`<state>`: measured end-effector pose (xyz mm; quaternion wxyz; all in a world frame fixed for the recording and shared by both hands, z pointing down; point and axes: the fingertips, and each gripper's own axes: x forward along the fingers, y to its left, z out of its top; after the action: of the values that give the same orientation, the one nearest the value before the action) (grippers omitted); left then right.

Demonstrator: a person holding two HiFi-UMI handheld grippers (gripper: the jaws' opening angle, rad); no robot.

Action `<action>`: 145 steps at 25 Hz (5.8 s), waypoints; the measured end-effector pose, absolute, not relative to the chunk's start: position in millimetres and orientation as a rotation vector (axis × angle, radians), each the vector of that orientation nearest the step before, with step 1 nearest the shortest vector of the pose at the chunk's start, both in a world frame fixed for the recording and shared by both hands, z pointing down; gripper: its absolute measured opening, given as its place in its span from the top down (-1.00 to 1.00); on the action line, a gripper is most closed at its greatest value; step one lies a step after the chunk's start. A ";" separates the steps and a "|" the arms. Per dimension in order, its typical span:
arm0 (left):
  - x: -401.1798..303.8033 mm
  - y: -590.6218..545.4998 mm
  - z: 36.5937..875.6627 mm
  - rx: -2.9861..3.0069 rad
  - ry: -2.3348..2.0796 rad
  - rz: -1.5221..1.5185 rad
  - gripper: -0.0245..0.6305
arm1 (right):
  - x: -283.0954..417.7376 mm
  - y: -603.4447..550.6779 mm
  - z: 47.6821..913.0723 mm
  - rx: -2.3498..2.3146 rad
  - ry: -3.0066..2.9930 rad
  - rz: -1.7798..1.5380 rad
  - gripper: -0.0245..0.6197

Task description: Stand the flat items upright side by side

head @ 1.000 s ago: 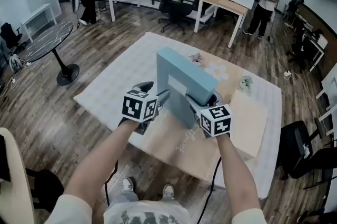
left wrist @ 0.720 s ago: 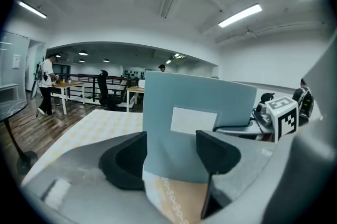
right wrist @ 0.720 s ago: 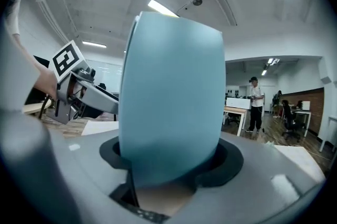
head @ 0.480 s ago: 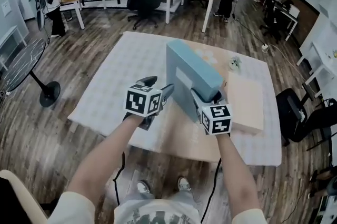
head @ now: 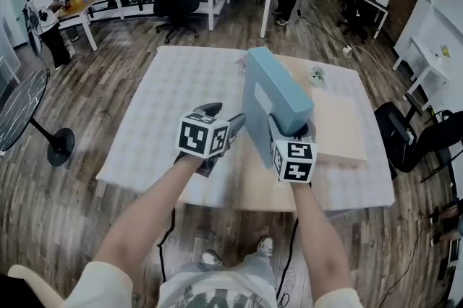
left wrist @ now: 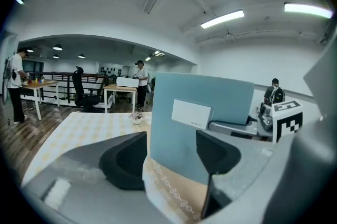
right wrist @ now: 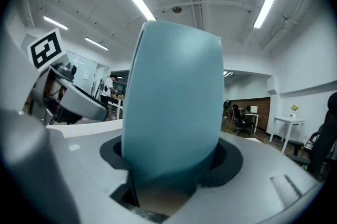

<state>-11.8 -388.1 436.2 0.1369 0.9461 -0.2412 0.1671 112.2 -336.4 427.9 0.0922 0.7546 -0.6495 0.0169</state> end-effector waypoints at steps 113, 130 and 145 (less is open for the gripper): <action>343.9 -371.6 504.1 2.622 -0.630 0.662 0.02 | 477.4 -284.7 511.2 1.962 -1.998 0.767 -0.30; 392.5 -419.5 598.7 2.336 -0.440 0.685 -0.02 | 543.7 -326.1 611.8 1.914 -1.936 1.317 -0.40; 355.1 -400.5 490.2 2.444 -0.788 0.440 0.10 | 516.0 -327.8 504.5 1.843 -2.169 0.741 -0.28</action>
<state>355.1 -400.5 490.2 0.2649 0.9046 -0.2916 0.1627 516.0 -327.8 504.5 0.0999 0.6235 -0.7338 0.2505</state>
